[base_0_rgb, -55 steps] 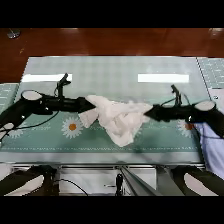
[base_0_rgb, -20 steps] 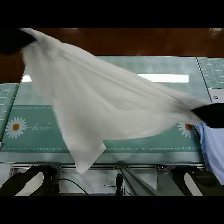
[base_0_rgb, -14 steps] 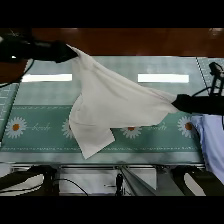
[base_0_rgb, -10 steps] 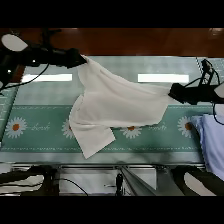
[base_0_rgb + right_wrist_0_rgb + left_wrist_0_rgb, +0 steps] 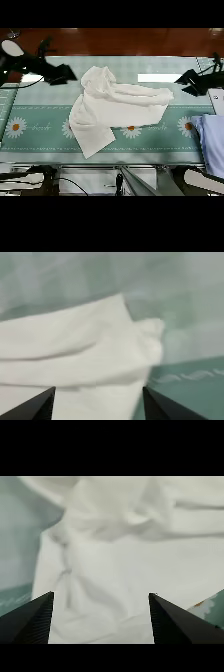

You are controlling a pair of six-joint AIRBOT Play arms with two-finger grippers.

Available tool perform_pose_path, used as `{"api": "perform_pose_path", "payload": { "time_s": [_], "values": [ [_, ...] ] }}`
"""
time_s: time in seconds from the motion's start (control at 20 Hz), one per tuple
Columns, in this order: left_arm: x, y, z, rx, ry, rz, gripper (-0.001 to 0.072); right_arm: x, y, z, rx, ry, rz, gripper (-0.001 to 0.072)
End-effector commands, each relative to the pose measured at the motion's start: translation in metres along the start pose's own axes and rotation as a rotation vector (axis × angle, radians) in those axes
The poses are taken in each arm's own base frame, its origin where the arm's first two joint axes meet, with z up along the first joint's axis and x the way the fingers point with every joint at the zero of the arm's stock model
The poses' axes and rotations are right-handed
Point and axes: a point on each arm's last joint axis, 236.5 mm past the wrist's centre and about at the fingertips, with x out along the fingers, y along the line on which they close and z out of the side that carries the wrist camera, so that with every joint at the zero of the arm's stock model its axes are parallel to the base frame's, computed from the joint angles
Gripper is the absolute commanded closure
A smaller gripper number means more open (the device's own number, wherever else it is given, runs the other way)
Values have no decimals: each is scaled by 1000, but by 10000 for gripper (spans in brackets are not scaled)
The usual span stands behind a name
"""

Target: Fold the shirts.

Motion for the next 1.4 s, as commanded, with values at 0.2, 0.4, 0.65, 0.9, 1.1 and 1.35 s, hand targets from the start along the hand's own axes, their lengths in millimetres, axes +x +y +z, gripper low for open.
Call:
{"api": "perform_pose_path", "payload": {
  "time_s": [0.2,0.4,0.65,0.9,1.1,1.35],
  "values": [
    [31,90,-165,-343,129,52,7,0,-74,-109,120,-18,-39,84],
    [57,63,-173,-413,39,-136,6,19,-48,-150,150,24,113,85],
    [78,51,-150,-400,-47,-172,7,33,-51,-176,185,80,127,85],
    [102,37,-149,-310,-20,-139,230,35,-47,-178,210,84,152,85],
    [95,30,-138,-251,-35,-153,673,35,-45,-174,222,67,164,85],
    [93,25,-138,-243,-21,-169,673,68,-35,-176,221,112,136,85]
  ]
}}
